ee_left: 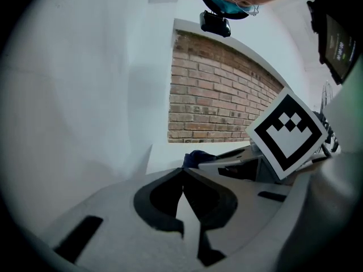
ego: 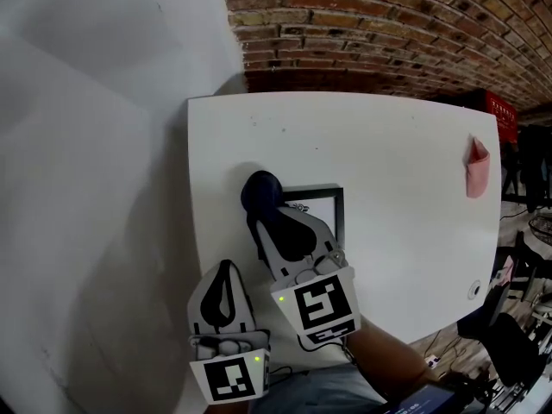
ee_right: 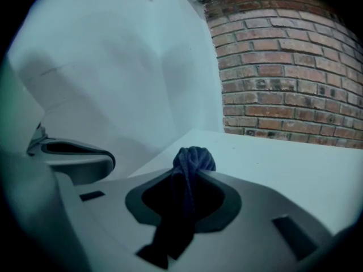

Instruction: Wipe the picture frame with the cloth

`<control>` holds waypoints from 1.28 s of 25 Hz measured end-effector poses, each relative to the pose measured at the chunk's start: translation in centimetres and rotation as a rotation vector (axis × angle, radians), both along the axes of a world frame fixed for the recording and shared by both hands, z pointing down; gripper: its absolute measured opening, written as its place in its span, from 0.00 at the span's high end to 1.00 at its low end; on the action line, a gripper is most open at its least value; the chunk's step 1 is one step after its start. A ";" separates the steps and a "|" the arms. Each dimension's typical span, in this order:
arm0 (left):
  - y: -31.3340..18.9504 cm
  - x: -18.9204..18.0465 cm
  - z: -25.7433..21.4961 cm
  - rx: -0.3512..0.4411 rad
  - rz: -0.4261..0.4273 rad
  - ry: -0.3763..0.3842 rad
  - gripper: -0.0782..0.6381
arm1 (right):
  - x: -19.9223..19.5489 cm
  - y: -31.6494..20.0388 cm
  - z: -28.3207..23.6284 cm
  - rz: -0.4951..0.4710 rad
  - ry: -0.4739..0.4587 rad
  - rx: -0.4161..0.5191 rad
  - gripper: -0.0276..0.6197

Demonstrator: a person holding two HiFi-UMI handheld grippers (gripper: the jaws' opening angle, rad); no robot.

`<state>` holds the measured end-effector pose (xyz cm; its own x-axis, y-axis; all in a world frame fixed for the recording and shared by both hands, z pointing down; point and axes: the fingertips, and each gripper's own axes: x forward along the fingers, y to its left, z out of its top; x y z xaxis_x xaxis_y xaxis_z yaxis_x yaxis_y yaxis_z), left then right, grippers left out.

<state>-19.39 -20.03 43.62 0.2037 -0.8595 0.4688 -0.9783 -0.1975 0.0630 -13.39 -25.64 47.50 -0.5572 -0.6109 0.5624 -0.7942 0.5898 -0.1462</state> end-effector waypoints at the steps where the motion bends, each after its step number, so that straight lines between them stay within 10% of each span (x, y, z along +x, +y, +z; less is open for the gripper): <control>1: 0.0 -0.1 0.0 0.002 -0.001 -0.001 0.88 | 0.1 0.0 0.1 0.004 0.007 0.000 0.83; 32: 0.5 3.1 -1.0 0.042 0.074 -0.011 0.88 | 7.2 -0.1 0.8 0.176 0.049 -0.022 0.84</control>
